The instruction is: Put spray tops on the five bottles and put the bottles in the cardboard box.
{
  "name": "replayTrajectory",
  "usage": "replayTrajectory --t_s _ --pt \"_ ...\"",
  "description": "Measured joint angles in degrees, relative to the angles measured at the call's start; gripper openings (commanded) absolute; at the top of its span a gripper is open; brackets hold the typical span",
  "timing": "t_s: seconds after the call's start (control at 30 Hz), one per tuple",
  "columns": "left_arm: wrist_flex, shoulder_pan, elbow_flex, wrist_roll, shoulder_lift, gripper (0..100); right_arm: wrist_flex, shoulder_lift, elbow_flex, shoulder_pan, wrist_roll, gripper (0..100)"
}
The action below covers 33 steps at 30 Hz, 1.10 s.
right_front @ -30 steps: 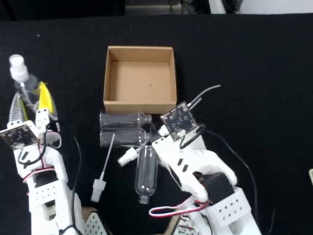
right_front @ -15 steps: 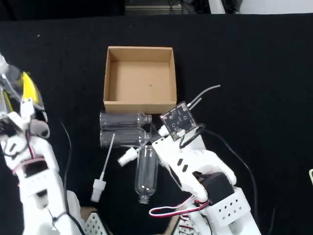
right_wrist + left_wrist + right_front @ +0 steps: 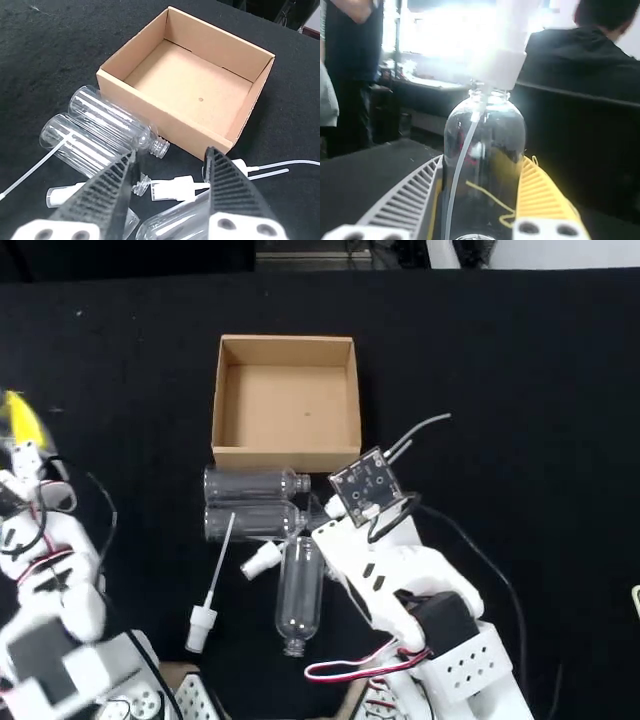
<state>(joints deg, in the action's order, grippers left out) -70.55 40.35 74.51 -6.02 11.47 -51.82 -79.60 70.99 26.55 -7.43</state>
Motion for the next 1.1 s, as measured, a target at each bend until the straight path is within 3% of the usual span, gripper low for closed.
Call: replayTrajectory --t_s 0.37,0.63,1.1 --pt "-21.4 10.3 -13.9 0.1 -32.6 8 0.0 0.0 0.0 0.0 0.0 19.8" --pt "-22.7 15.4 -24.4 0.3 -46.7 9 0.0 0.0 0.0 0.0 0.0 19.8" --pt "-23.7 15.9 -34.0 4.4 -60.1 9 0.0 0.0 0.0 0.0 0.0 19.8"
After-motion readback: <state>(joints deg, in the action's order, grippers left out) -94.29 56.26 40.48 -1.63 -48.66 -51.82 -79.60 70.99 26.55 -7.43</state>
